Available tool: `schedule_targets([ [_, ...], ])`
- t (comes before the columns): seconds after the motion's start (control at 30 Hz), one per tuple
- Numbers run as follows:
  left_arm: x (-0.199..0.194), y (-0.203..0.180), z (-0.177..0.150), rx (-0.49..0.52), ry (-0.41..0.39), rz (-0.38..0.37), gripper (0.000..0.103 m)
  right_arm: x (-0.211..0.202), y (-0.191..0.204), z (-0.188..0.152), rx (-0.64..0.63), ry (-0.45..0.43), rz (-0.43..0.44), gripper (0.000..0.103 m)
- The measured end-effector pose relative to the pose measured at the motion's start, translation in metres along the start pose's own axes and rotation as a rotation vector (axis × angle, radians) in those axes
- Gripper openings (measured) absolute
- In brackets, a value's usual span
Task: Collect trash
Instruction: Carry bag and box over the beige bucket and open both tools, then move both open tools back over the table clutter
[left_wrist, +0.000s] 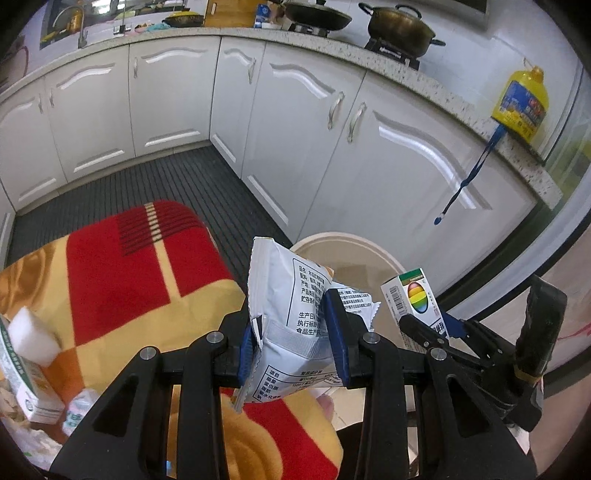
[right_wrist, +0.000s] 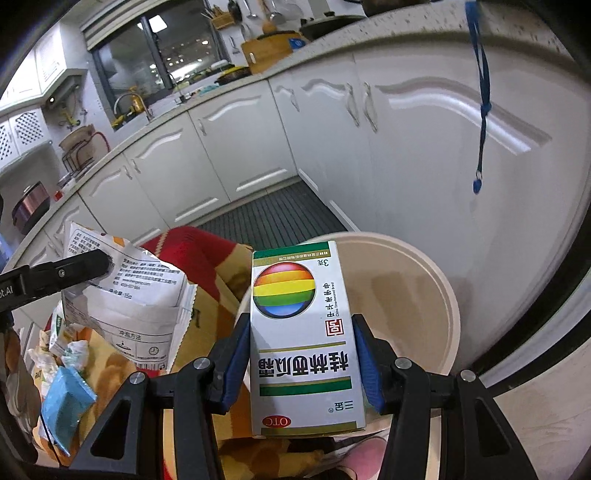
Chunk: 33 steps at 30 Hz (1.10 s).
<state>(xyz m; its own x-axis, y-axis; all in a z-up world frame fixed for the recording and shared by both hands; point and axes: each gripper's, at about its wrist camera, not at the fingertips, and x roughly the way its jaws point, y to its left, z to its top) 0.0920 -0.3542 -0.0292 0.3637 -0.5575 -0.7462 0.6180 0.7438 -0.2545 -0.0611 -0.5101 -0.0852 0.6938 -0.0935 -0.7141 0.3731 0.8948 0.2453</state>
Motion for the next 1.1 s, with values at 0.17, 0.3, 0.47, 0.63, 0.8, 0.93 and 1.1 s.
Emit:
schedule_targets([
  [0.17, 0.017, -0.006, 0.000, -0.008, 0.008, 0.014, 0.038, 0.012, -0.010, -0.003, 0.021, 0.021, -0.021, 0.051],
  [0.3, 0.031, -0.008, -0.001, -0.036, 0.029, -0.022, 0.049, 0.020, -0.016, -0.004, 0.028, 0.027, -0.067, 0.054],
  [0.47, 0.036, -0.005, -0.006, -0.054, 0.057, -0.037, 0.056, 0.018, -0.020, -0.007, 0.043, 0.020, -0.083, 0.067],
  [0.63, 0.026, 0.001, -0.009, -0.056, 0.054, -0.034, 0.056, 0.019, -0.020, -0.007, 0.054, 0.028, -0.068, 0.067],
  [0.8, 0.012, 0.005, -0.011, -0.038, 0.028, 0.003, 0.056, 0.017, -0.011, -0.005, 0.045, 0.023, -0.051, 0.067],
  [0.93, 0.000, 0.007, -0.012, -0.026, 0.002, 0.031, 0.056, 0.012, 0.001, -0.004, 0.026, 0.011, -0.041, 0.068],
  [1.1, -0.013, 0.011, -0.015, -0.009, -0.026, 0.056, 0.056, 0.006, 0.014, -0.002, 0.008, 0.001, -0.034, 0.071],
])
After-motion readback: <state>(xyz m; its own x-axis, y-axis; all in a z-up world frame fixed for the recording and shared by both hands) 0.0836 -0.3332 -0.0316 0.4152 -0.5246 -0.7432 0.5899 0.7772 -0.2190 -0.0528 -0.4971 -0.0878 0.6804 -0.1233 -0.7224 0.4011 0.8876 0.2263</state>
